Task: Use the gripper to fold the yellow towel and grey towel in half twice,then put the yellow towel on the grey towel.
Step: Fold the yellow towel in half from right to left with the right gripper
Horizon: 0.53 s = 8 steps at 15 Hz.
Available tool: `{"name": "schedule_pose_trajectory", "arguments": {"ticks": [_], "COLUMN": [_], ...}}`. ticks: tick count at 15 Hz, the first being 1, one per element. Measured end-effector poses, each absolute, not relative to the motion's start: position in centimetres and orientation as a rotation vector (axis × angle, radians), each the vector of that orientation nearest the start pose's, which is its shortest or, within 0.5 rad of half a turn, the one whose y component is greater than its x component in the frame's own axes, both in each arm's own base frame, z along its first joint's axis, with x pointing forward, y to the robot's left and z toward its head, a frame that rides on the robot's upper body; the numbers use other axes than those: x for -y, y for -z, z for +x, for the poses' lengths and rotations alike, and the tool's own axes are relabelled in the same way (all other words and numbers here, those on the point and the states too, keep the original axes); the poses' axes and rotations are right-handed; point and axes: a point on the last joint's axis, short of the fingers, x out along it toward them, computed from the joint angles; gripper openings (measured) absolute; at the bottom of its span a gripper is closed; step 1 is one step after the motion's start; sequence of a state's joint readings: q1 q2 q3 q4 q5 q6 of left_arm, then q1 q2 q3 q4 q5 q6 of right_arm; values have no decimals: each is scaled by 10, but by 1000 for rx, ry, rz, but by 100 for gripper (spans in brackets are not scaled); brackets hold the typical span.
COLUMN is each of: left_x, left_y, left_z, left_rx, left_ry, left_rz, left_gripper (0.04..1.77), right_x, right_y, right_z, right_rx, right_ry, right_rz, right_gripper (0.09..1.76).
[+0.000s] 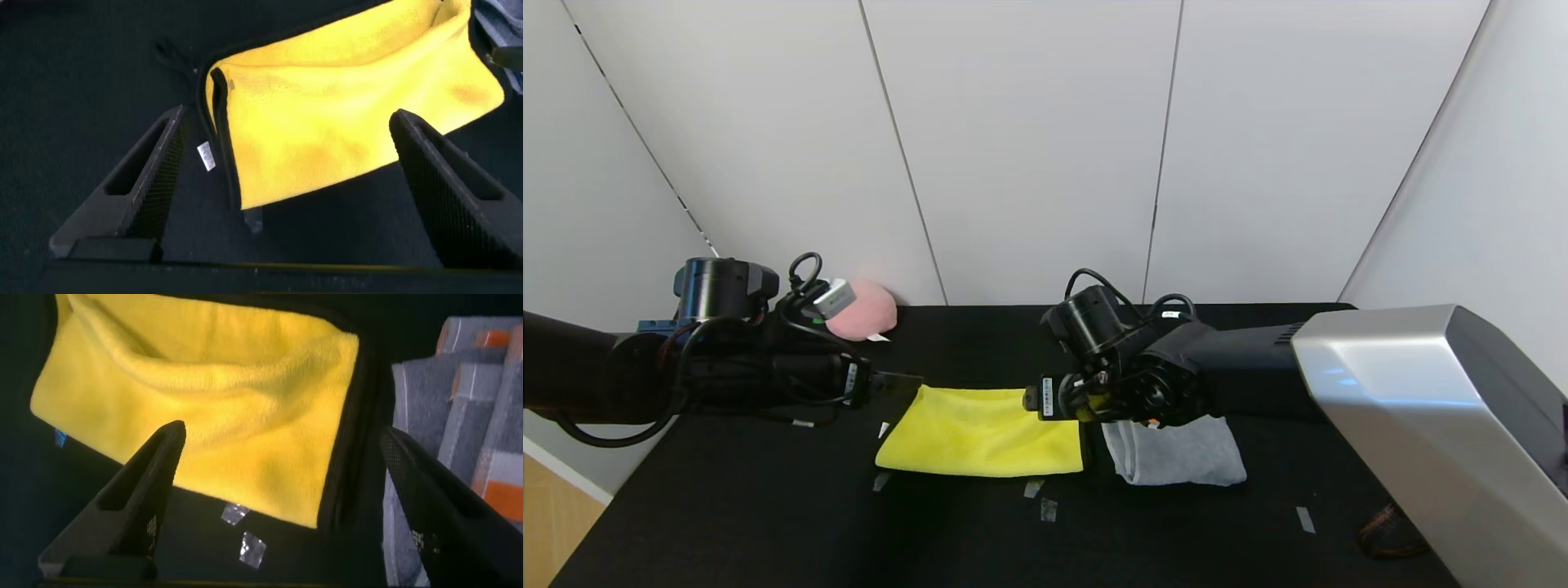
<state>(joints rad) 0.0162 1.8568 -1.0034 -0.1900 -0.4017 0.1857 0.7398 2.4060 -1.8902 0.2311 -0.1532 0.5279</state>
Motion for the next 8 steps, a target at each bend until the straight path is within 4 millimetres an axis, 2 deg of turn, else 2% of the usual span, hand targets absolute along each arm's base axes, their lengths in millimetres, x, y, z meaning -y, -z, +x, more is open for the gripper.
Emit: {"name": "schedule_pose_trajectory", "arguments": {"ticks": [4, 8], "left_x": [3, 3], "left_y": [-143, -145], "left_z": [335, 335], "left_rx": [-617, -614], "left_ry": [430, 429], "left_rz": [38, 39], "left_gripper": [172, 172], "right_x": [-321, -327], "right_y": [-104, -96], "right_z": [356, 352], "right_rx": [-878, -903], "right_ry": [-327, -327], "right_rz": [173, 172], "right_gripper": [170, 170]}}
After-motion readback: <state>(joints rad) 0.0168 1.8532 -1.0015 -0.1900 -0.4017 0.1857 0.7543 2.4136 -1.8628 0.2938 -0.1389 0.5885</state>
